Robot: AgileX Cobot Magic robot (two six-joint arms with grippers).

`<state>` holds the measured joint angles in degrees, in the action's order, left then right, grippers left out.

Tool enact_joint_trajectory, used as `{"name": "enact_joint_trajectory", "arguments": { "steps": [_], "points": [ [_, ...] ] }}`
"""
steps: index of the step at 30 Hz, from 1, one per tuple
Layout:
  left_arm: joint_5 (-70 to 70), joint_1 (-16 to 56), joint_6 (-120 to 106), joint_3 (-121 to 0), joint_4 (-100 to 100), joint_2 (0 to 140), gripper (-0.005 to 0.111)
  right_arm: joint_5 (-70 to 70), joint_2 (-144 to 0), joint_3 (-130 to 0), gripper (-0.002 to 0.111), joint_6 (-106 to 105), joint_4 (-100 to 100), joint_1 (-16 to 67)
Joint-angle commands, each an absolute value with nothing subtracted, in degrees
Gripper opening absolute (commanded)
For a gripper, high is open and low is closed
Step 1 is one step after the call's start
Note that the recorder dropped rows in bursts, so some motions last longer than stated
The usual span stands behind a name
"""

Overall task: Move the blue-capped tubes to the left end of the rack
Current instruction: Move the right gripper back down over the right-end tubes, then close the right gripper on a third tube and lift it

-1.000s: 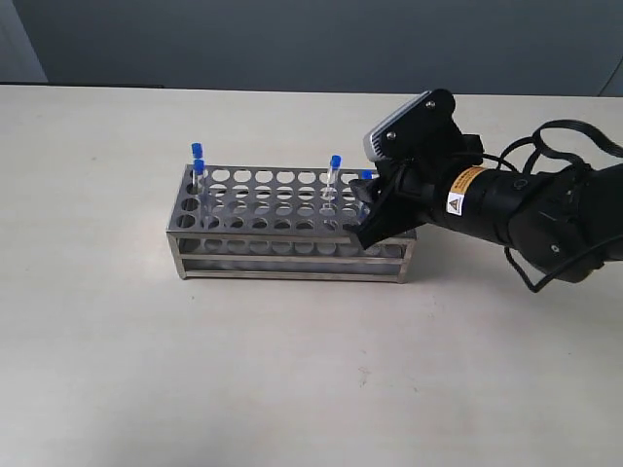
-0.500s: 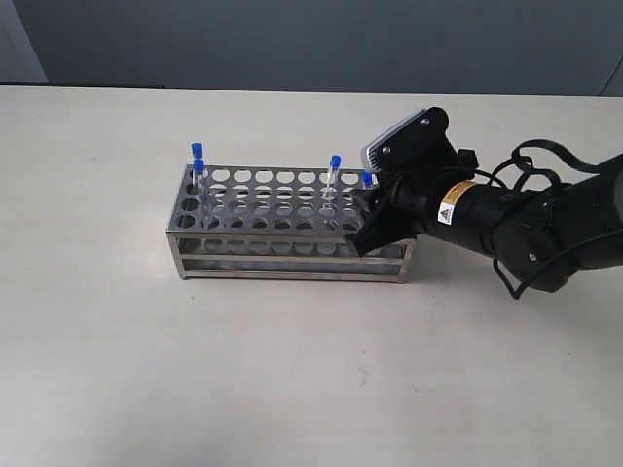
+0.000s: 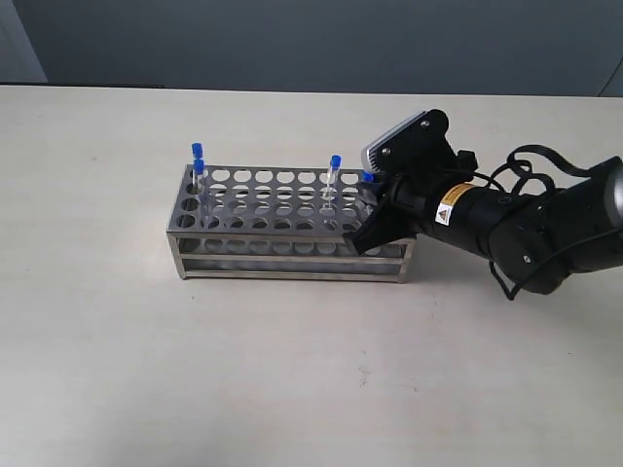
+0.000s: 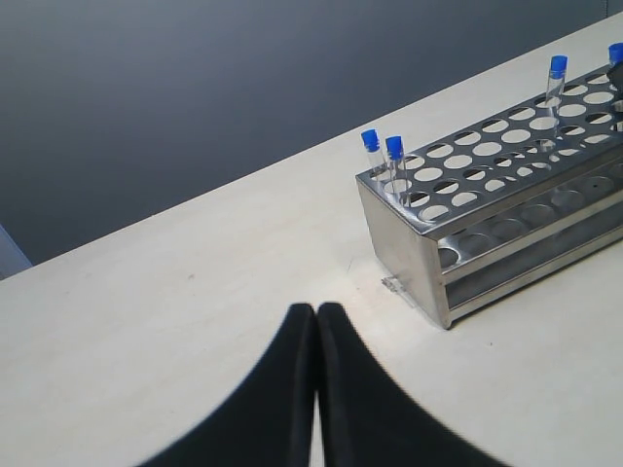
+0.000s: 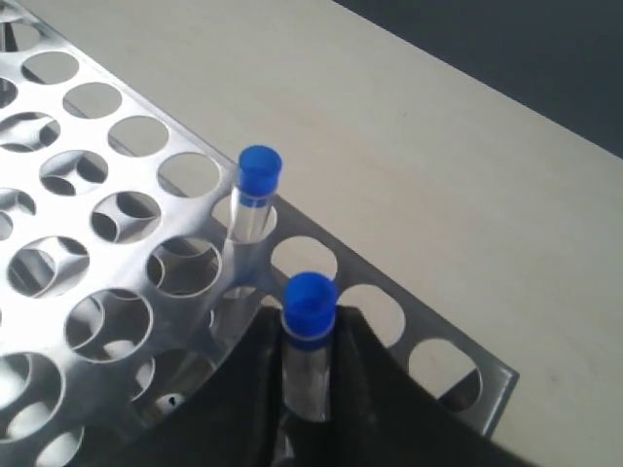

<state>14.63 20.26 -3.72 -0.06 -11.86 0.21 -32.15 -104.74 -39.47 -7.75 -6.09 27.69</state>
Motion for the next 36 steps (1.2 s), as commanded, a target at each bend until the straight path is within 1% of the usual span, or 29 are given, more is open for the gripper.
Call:
{"name": "enact_joint_trajectory", "arguments": {
  "steps": [1, 9, 18, 21, 25, 29, 33, 36],
  "points": [
    [14.34, 20.65, -3.51, 0.00, -11.63, 0.00, 0.000, -32.79, -104.42, -39.16, 0.000, -7.97, -5.94, 27.44],
    [14.34, 20.65, -3.51, 0.00, -11.63, 0.00, 0.000, -34.19, -96.00, -39.16, 0.000, -7.97, -6.03, 27.44],
    [14.46, 20.65, -3.51, 0.00, -11.63, 0.00, 0.000, -34.71, -90.48, -39.16, 0.000, -7.75, -5.76, 32.38],
    [14.46, 20.65, -3.51, 0.00, -11.63, 0.00, 0.000, -34.68, -90.59, -40.98, 0.000, -4.69, -5.98, 35.20],
    [14.46, 20.65, -3.51, 0.00, -11.63, 0.00, 0.000, -28.77, -91.88, -46.61, 0.000, -2.91, -9.42, 37.43],
    [14.46, 20.65, -3.51, 0.00, -11.63, 0.00, 0.000, -24.23, -95.49, -53.14, 0.000, 4.14, -15.02, 39.19],
    [14.46, 20.65, -3.51, 0.00, -11.63, 0.00, 0.000, -24.96, -100.67, -58.48, 0.000, 12.41, -23.18, 41.21],
    [14.57, 20.65, -3.51, 0.00, -11.63, 0.00, 0.000, -30.07, -104.09, -60.24, -0.001, 18.31, -27.26, 41.96]
  ]
}}
